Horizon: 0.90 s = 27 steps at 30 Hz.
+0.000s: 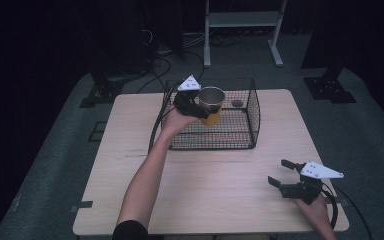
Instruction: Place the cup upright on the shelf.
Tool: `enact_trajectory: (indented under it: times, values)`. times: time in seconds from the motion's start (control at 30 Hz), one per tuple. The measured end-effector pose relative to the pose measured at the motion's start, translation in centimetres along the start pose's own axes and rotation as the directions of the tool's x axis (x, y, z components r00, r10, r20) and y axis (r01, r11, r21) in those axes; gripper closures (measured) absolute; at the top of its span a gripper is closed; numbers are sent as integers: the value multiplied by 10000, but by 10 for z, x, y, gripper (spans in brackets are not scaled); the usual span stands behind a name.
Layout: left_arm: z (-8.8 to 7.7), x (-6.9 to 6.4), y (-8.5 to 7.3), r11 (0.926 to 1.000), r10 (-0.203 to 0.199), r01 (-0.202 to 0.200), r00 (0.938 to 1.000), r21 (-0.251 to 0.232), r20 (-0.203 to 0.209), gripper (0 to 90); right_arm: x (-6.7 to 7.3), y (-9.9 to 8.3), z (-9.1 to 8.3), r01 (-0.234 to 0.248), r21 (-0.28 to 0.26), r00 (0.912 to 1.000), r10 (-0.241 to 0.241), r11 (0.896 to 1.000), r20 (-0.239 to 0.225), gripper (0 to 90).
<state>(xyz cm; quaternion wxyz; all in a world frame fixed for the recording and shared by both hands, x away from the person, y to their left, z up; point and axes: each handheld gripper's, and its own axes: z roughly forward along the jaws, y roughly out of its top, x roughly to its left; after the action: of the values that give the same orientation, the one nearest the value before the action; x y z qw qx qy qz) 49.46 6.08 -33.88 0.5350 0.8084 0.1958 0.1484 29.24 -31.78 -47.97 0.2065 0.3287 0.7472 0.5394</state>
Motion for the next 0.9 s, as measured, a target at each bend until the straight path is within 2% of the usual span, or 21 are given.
enact_trajectory:
  times: [0.23,0.4,0.47,0.57,0.67,0.7,0.73,0.9]
  values:
    - [12,8,-3,9997,-145,147,9998,188,-124,132,-1,0,0,-31,-37,10000,31,10000,-26,133]
    - [17,17,-9,9987,-444,449,9988,252,-184,132,-1,0,0,-51,-54,10000,51,10000,-33,132]
    - [19,20,-11,9978,-578,579,9983,324,-45,132,-1,0,0,-62,-58,10000,62,10000,-36,133]
    - [23,20,-12,9970,-315,321,9995,706,-96,131,-1,0,-1,-40,-71,10000,40,10000,-47,132]
    - [27,21,-12,9969,-281,279,9996,731,4,131,0,0,0,-13,-57,10000,12,10000,-44,133]
    - [28,21,-12,9966,-175,178,9998,804,-38,131,0,0,0,-21,-59,10000,21,10000,-45,133]
    - [30,20,-12,9959,105,-86,9997,898,-210,131,-1,0,-1,-43,-70,10000,43,10000,-51,133]
    - [34,22,-15,9954,-42,52,9999,955,-99,131,0,0,0,-2,-65,10000,2,10000,-43,133]
